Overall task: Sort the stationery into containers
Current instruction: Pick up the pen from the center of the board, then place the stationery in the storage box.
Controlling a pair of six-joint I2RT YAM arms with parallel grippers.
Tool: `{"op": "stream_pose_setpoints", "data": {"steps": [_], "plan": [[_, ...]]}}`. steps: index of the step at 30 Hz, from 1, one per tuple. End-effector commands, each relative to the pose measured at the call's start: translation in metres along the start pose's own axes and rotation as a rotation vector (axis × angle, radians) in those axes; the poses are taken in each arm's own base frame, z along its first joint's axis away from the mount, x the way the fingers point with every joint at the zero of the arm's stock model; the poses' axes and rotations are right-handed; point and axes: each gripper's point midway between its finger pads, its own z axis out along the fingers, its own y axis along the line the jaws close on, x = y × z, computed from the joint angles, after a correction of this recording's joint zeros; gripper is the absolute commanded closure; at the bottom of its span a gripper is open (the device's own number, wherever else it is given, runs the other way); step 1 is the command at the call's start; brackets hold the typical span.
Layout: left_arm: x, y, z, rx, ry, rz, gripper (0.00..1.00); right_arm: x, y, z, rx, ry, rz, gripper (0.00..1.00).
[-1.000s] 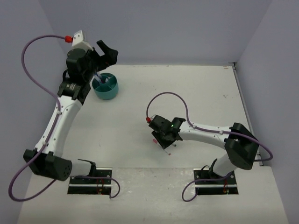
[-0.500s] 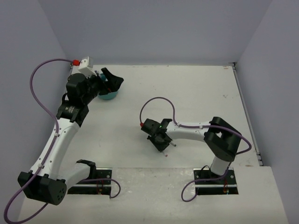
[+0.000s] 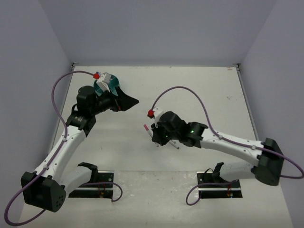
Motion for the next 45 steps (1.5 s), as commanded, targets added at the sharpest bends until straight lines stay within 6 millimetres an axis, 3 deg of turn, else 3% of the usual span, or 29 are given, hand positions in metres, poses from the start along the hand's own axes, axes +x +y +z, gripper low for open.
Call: {"op": "stream_pose_setpoints", "data": {"steps": [1, 5, 9, 14, 16, 19, 20, 22, 24, 26, 27, 28, 29, 30, 31, 33, 35, 37, 39, 40, 41, 42, 45], "plan": [[0.015, -0.084, -0.011, 0.418, 0.077, 0.083, 0.00, -0.079, 0.036, -0.046, -0.224, -0.362, -0.042, 1.00], [0.028, -0.106, -0.011, 0.526, 0.121, 0.117, 0.00, -0.099, 0.031, -0.062, -0.202, -0.453, -0.022, 1.00], [0.035, -0.103, -0.010, 0.532, 0.136, 0.103, 0.04, -0.107, 0.027, -0.076, -0.204, -0.530, -0.019, 1.00], [0.043, -0.106, -0.007, 0.577, 0.154, 0.078, 0.20, -0.109, 0.026, -0.079, -0.209, -0.534, -0.014, 1.00], [0.046, -0.107, -0.003, 0.579, 0.168, 0.078, 0.32, -0.110, 0.027, -0.082, -0.220, -0.539, -0.017, 1.00], [0.047, -0.108, 0.001, 0.582, 0.178, 0.078, 0.34, -0.111, 0.029, -0.083, -0.225, -0.536, -0.026, 1.00], [0.047, -0.109, 0.002, 0.585, 0.180, 0.079, 0.39, -0.111, 0.029, -0.083, -0.224, -0.532, -0.029, 1.00], [0.048, -0.109, 0.005, 0.584, 0.185, 0.076, 0.58, -0.111, 0.028, -0.083, -0.220, -0.529, -0.028, 1.00], [0.047, -0.109, 0.008, 0.580, 0.183, 0.075, 0.89, -0.112, 0.025, -0.083, -0.204, -0.534, -0.024, 1.00], [0.047, -0.109, 0.009, 0.577, 0.184, 0.075, 1.00, -0.115, 0.019, -0.083, -0.175, -0.544, -0.007, 1.00], [0.045, -0.109, 0.011, 0.568, 0.180, 0.078, 1.00, -0.117, 0.014, -0.083, -0.154, -0.552, 0.006, 0.97], [0.045, -0.104, 0.014, 0.535, 0.181, 0.071, 1.00, -0.119, 0.005, -0.084, -0.116, -0.565, 0.031, 0.84], [0.039, -0.104, 0.017, 0.523, 0.154, 0.092, 1.00, -0.119, 0.003, -0.084, -0.110, -0.561, 0.045, 0.57], [0.039, -0.095, 0.022, 0.472, 0.156, 0.098, 1.00, -0.122, -0.011, -0.085, -0.041, -0.580, 0.078, 0.23], [0.030, -0.078, 0.032, 0.339, 0.129, 0.078, 1.00, -0.122, -0.030, -0.085, 0.050, -0.589, 0.125, 0.03], [0.003, -0.040, 0.048, 0.083, 0.041, 0.150, 1.00, -0.116, -0.060, -0.089, 0.191, -0.587, 0.192, 0.01], [-0.040, 0.006, 0.048, -0.247, -0.096, 0.199, 1.00, -0.112, -0.081, -0.096, 0.293, -0.609, 0.252, 0.01], [-0.068, 0.053, 0.051, -0.502, -0.153, 0.273, 1.00, -0.105, -0.099, -0.103, 0.361, -0.630, 0.291, 0.01], [-0.116, 0.090, 0.038, -0.799, -0.280, 0.316, 1.00, -0.100, -0.102, -0.104, 0.355, -0.631, 0.303, 0.01], [-0.126, 0.111, 0.043, -0.898, -0.291, 0.350, 1.00, -0.098, -0.102, -0.103, 0.347, -0.628, 0.302, 0.01], [-0.145, 0.106, 0.037, -0.928, -0.353, 0.352, 1.00, -0.097, -0.101, -0.104, 0.345, -0.627, 0.298, 0.01], [-0.152, 0.125, 0.043, -0.997, -0.347, 0.383, 1.00, -0.096, -0.102, -0.103, 0.344, -0.625, 0.295, 0.01], [-0.191, 0.150, 0.060, -1.033, -0.365, 0.446, 1.00, -0.091, -0.100, -0.100, 0.330, -0.607, 0.273, 0.01]]}}
